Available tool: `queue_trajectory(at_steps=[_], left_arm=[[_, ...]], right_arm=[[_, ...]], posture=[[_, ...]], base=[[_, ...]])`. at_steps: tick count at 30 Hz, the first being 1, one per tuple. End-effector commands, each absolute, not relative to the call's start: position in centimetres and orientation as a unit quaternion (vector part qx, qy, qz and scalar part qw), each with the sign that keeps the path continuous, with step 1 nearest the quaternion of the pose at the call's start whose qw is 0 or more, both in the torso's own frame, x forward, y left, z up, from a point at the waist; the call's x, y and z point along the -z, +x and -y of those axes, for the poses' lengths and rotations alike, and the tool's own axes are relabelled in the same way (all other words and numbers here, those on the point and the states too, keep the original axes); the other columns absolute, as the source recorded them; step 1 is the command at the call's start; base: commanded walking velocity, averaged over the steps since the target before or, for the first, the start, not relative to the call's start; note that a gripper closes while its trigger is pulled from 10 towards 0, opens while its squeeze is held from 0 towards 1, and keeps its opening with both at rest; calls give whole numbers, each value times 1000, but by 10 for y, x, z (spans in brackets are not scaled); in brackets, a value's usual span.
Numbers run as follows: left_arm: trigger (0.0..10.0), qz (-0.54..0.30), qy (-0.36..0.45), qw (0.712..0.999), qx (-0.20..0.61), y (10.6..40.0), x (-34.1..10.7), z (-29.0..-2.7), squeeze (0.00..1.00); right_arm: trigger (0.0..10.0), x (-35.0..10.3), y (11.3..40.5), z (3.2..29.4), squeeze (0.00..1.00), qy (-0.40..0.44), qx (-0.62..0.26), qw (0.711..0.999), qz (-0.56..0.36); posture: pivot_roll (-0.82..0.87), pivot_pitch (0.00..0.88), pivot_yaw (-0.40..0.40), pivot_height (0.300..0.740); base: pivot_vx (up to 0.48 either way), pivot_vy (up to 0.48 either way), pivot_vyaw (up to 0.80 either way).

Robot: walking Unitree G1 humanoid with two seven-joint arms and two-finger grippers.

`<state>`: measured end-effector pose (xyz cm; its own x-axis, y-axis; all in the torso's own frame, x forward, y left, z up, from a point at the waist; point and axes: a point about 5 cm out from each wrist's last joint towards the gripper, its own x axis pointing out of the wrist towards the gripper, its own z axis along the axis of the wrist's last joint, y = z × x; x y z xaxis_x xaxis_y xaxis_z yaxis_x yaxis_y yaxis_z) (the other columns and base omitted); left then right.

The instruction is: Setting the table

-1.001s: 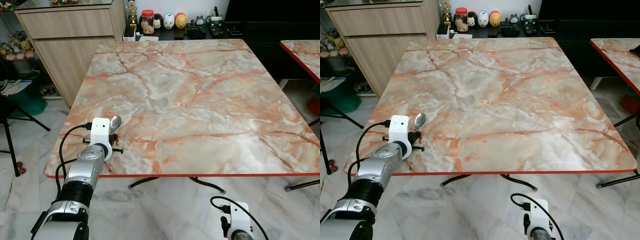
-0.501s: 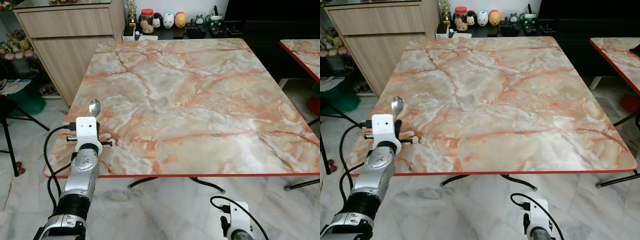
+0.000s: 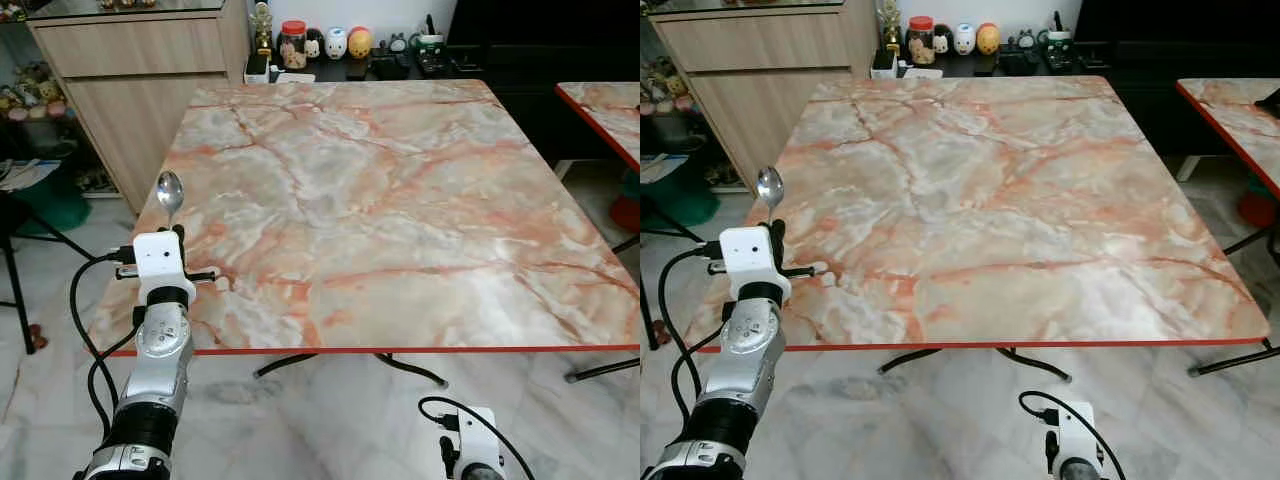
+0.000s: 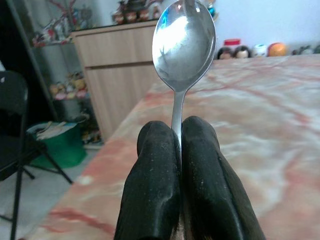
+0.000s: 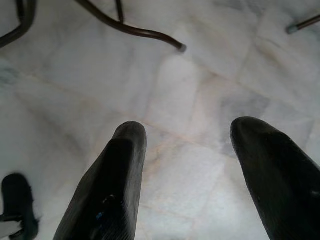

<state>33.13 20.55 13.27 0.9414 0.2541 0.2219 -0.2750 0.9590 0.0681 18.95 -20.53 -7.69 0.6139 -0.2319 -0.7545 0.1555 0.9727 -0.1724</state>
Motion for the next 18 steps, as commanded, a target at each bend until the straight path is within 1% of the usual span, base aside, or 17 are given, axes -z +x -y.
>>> queue_trajectory(at_steps=[1,18], left_arm=[[10000,111,50,984,-131,332,-133,-202,0],[10000,110,41,984,-132,334,-131,-202,0]], right_arm=[[10000,78,186,210,0,-48,111,895,-429],[10000,78,185,210,0,-46,111,895,-430]], posture=[[48,0,-25,740],[45,0,-23,740]], base=[[0,-394,0],[0,-428,0]])
